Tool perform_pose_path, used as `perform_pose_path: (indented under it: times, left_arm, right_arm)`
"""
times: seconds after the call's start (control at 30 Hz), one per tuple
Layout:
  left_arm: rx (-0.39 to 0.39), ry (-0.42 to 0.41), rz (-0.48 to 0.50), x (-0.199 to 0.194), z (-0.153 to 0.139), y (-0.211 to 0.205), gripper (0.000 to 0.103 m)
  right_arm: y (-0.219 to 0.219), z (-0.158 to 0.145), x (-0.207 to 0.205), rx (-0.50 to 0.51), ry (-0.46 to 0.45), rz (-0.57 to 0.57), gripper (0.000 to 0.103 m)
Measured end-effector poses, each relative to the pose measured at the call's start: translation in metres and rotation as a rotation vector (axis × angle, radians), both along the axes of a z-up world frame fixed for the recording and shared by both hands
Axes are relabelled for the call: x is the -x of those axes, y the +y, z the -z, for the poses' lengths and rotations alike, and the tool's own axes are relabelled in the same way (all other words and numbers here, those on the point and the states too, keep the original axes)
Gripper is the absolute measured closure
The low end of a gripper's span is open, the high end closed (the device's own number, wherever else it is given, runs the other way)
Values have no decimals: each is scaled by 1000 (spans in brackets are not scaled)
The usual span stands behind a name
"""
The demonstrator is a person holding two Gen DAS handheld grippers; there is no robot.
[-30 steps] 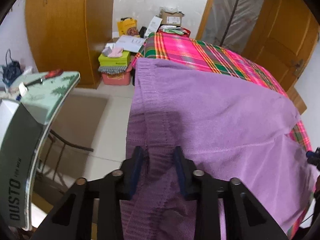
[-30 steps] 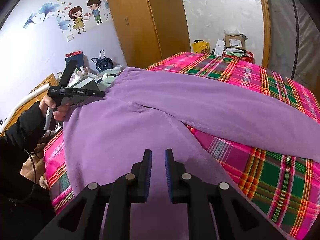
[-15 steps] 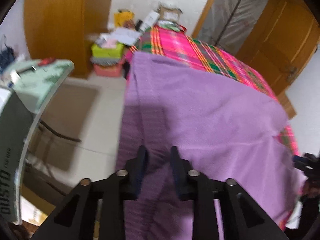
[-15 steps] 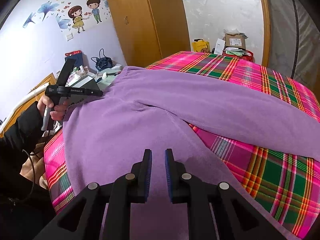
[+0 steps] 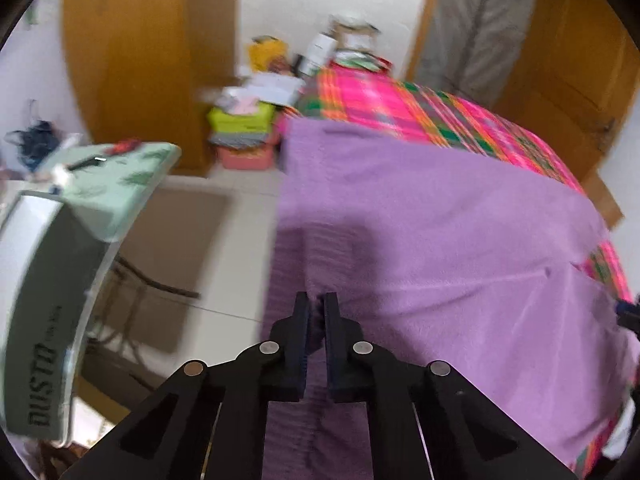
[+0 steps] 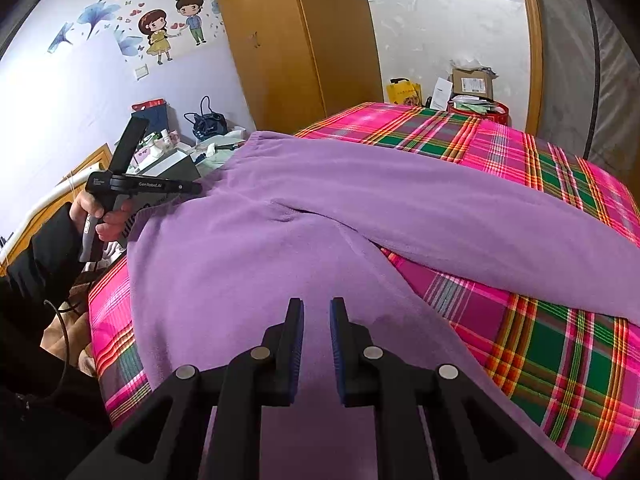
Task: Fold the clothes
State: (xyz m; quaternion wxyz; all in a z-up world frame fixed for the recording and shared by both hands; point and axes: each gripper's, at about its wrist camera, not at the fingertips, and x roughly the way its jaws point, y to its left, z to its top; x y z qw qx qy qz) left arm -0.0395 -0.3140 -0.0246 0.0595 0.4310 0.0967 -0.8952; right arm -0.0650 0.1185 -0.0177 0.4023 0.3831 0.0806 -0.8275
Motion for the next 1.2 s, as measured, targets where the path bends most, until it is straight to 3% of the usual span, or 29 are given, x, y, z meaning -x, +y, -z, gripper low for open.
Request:
perform_pose_path:
  times: [0.13,0.33,0.37,0.4,0.5,0.53,0.63,0.73,0.8,0.87,1.0,1.1,1.17,1.2]
  left_arm:
    - [-49,-10,-37,1,9,-17,97]
    - [-25,-9,-66,1,10,-22,97]
    - [-11,-3,-82,-1,8,-23,103]
    - [0,-1,-96,-2,7,-25,103]
    - [-52,-53,-124,-4,21,-51,102]
    - [-36,-65,-165,-8,23,-57,102]
    - [-79,0,-161,-31,13,-61,101]
    - [-134,48,-138,-54,5,-61,83]
    - [-153,53,-118,-66,7,-56,63]
    - [-177,41,-93,-75,12,-50,60]
    - [-167,10,-53,-88,23,-34,62]
    - [-107,11,-44,-91,23,-22,86]
    - [-47,4,-55,-89,21,-19,89]
    - [-57,-1,-57,-88,21,-22,89]
  right_arm:
    - [4,0,0,1,-1,15,90]
    - [6,2,0,0,-9,34,90]
    - [7,1,-1,3,-9,38,90]
    - [9,0,0,5,-8,40,90]
    - [12,2,-2,12,-12,42,90]
    - [12,3,-2,9,-14,44,90]
    - [11,5,-3,13,-19,43,90]
    - [10,6,-3,22,-23,38,90]
    - [7,7,-3,21,-25,29,90]
    - [5,8,-2,21,-28,20,90]
    - [1,9,-4,22,-30,10,90]
    - [0,9,-4,20,-26,6,90]
    - [2,8,-4,22,-24,8,90]
    - [4,7,-4,24,-23,11,90]
